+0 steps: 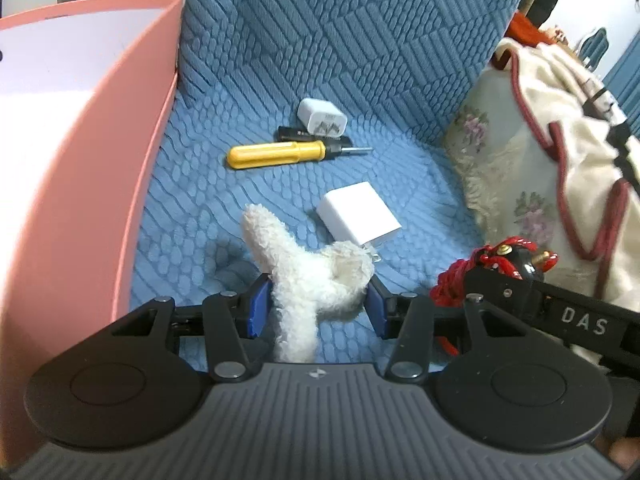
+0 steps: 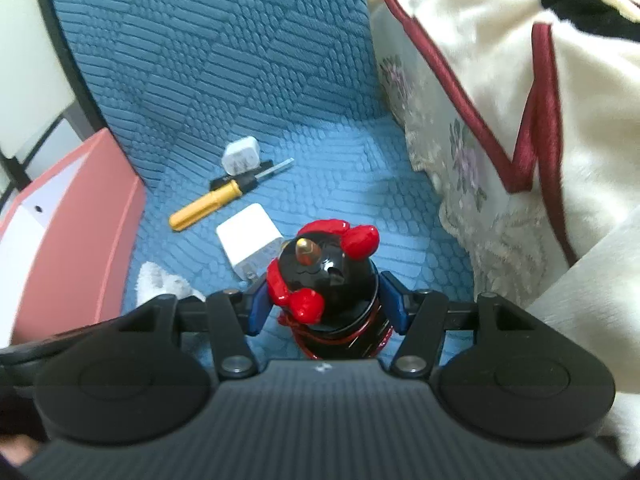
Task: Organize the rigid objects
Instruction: 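Carry the fluffy toy and figurine into the pink box with both grippers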
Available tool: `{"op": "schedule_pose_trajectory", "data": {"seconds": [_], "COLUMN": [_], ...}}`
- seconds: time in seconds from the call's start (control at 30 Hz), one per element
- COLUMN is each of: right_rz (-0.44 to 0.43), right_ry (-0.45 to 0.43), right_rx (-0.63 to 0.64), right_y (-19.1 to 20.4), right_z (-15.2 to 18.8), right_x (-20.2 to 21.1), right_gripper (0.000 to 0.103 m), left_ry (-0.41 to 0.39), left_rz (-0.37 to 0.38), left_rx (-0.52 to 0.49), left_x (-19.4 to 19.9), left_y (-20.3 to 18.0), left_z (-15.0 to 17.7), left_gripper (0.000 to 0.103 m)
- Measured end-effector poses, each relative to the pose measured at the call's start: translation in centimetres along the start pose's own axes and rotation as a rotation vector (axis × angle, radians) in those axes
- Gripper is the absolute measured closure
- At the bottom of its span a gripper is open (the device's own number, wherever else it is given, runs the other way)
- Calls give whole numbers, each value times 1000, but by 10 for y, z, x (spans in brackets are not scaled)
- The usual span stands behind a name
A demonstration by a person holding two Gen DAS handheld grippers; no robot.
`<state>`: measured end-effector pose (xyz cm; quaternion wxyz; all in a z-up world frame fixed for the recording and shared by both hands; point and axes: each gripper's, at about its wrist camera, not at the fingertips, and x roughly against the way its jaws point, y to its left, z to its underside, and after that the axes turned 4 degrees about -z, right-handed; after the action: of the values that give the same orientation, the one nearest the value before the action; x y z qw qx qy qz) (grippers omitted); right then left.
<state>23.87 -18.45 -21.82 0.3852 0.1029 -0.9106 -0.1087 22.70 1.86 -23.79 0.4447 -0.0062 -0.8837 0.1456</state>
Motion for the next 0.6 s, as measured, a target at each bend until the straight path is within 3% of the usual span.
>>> {"op": "schedule_pose_trajectory", "data": {"seconds": [0.33, 0.6], "right_rz": [-70, -104], "right_ry": [-45, -41], "right_rx": [115, 142], "right_y": [23, 35], "right_z": [-1, 11], "right_x": [53, 87], "right_gripper": [43, 43], "left_ry": [-35, -117], "left_rz": [44, 38], "left_rx": [-5, 13], "left_x": [69, 125], "left_y": [-1, 3], "left_z": [-2, 4], "left_gripper": [48, 48]}}
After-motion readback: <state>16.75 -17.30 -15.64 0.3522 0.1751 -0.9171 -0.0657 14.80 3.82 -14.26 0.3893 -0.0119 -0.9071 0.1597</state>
